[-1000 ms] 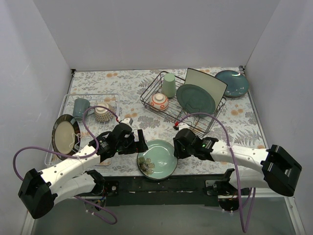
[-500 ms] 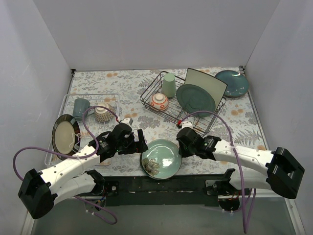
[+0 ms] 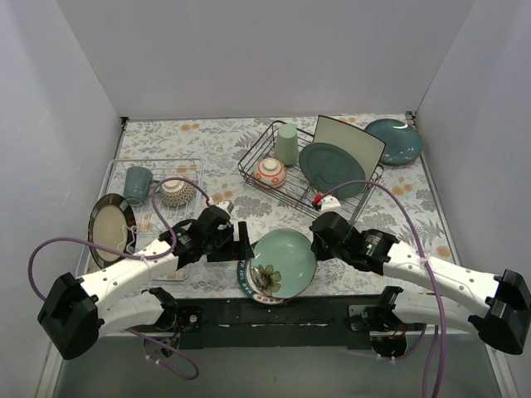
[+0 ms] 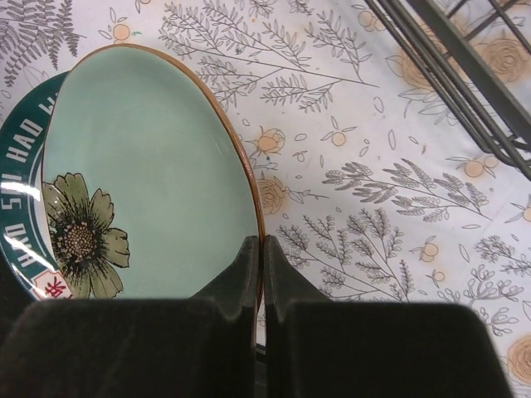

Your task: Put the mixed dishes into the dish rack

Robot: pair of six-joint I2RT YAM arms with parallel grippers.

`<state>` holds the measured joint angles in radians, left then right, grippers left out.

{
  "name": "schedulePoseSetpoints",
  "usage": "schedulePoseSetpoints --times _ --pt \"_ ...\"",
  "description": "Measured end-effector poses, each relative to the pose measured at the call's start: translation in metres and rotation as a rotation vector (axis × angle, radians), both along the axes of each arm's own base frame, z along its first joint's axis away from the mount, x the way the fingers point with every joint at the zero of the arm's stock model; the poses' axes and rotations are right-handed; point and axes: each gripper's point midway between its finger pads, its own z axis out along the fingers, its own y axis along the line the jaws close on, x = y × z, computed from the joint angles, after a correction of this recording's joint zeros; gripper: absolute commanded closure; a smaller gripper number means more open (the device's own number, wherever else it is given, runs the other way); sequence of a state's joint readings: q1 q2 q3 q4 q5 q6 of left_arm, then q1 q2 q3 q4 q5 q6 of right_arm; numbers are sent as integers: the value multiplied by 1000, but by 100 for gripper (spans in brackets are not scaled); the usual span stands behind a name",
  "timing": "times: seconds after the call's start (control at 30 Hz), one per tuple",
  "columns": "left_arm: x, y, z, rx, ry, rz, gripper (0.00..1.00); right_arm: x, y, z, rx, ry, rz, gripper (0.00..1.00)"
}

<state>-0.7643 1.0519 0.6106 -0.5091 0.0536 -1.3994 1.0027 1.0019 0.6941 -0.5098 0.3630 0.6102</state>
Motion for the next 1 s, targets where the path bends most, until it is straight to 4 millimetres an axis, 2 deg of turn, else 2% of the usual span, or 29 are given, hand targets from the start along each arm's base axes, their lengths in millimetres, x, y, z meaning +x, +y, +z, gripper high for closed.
schedulePoseSetpoints --times 0.13,0.3,0.53,0.7,0.9,1.0 --pt "1 -11 0 -29 20 -26 41 -1 -11 4 -8 -12 -32 99" --pt "2 -25 0 -68 36 -52 51 -2 -17 7 3 -20 -60 99" --pt "-6 -46 -3 -107 57 -96 75 -7 -25 -9 -19 5 -83 99" --pt "-15 -57 -14 -101 86 -122 78 -9 -27 -12 -16 12 -90 99" --pt "-29 -61 -35 -57 136 -136 82 -9 -27 -11 -2 11 -98 99" --pt "-32 -66 -38 -60 138 -140 84 -9 -27 -11 1 12 -101 84"
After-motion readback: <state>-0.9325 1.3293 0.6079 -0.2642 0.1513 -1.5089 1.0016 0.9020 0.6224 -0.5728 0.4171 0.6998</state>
